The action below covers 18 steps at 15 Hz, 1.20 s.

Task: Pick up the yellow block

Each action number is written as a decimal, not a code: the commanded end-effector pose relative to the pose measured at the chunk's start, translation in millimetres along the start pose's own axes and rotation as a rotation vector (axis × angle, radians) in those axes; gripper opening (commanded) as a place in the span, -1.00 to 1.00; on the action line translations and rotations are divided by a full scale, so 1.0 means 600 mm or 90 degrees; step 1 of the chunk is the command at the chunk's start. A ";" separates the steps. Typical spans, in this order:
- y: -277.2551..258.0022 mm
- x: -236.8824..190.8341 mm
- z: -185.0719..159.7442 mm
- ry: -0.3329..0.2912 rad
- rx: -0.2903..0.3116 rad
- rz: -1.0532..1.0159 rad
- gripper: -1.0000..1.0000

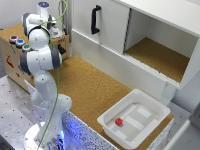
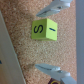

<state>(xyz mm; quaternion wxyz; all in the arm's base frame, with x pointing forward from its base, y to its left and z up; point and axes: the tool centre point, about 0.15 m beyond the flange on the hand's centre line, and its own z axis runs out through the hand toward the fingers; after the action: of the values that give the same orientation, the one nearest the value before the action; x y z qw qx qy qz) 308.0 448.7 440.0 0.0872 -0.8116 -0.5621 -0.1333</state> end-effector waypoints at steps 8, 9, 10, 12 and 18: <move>-0.043 0.065 -0.015 -0.218 -0.054 0.025 1.00; -0.049 0.076 -0.013 -0.238 -0.066 0.026 1.00; -0.051 0.083 -0.009 -0.252 -0.070 0.031 1.00; -0.051 0.092 0.007 -0.297 -0.076 0.028 1.00; -0.003 0.088 0.034 -0.254 -0.011 0.083 1.00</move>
<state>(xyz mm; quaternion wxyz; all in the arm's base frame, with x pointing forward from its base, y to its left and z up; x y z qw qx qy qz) 281.3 473.8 435.6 0.0026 -0.8408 -0.5372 -0.0672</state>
